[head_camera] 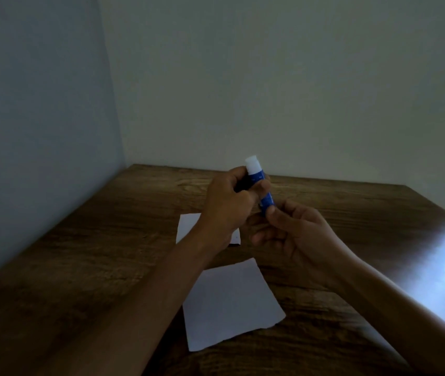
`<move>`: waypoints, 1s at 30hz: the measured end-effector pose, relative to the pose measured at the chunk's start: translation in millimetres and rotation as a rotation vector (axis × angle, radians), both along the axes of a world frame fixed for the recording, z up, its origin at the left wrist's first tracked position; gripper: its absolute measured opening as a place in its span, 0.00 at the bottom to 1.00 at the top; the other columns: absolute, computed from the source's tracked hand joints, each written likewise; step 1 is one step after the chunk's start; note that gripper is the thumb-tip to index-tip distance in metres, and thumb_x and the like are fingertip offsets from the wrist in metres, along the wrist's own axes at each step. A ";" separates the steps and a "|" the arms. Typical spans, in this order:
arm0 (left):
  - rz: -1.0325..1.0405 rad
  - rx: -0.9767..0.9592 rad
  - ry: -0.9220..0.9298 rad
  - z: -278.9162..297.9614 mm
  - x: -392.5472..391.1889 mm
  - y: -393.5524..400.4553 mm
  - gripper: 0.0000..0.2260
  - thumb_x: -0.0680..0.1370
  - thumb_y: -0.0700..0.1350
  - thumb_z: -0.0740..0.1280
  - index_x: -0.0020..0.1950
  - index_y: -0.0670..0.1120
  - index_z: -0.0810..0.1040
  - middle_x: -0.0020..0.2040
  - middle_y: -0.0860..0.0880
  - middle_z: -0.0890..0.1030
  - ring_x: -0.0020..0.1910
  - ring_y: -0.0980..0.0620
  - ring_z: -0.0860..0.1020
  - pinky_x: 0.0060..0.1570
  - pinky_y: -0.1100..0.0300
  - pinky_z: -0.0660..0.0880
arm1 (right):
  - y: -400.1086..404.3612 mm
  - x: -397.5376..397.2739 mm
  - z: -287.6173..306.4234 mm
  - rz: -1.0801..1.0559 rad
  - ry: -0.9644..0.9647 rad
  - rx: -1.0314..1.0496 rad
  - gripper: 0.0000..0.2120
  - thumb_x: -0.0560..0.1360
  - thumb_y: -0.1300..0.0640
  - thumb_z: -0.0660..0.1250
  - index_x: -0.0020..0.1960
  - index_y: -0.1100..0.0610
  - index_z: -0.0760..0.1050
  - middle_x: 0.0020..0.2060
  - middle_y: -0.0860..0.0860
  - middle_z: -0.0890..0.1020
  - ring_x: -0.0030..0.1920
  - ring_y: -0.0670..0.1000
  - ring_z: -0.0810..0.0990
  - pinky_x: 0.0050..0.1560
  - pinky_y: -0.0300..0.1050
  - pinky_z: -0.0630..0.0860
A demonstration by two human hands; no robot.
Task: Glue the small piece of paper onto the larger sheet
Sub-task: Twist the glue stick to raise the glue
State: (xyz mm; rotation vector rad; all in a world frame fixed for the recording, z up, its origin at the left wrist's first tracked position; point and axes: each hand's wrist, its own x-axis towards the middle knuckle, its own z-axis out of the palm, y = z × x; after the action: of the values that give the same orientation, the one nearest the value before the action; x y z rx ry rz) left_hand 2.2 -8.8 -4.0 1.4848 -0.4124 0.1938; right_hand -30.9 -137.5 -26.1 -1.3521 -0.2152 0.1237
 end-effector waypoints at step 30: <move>0.013 -0.029 0.063 2.9 -2.1 -0.5 0.03 0.74 0.40 0.65 0.44 0.46 0.78 0.41 0.53 0.79 0.42 0.57 0.77 0.42 0.66 0.74 | -1.4 0.5 -0.3 0.037 0.012 0.043 0.14 0.77 0.58 0.55 0.56 0.65 0.72 0.38 0.57 0.84 0.33 0.51 0.82 0.35 0.41 0.79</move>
State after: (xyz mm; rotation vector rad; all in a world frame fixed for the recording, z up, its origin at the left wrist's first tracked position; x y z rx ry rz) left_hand 0.1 -9.3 -1.1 1.4618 -0.3478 0.1618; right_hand -30.4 -138.9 -26.3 -1.3044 -0.2318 0.1576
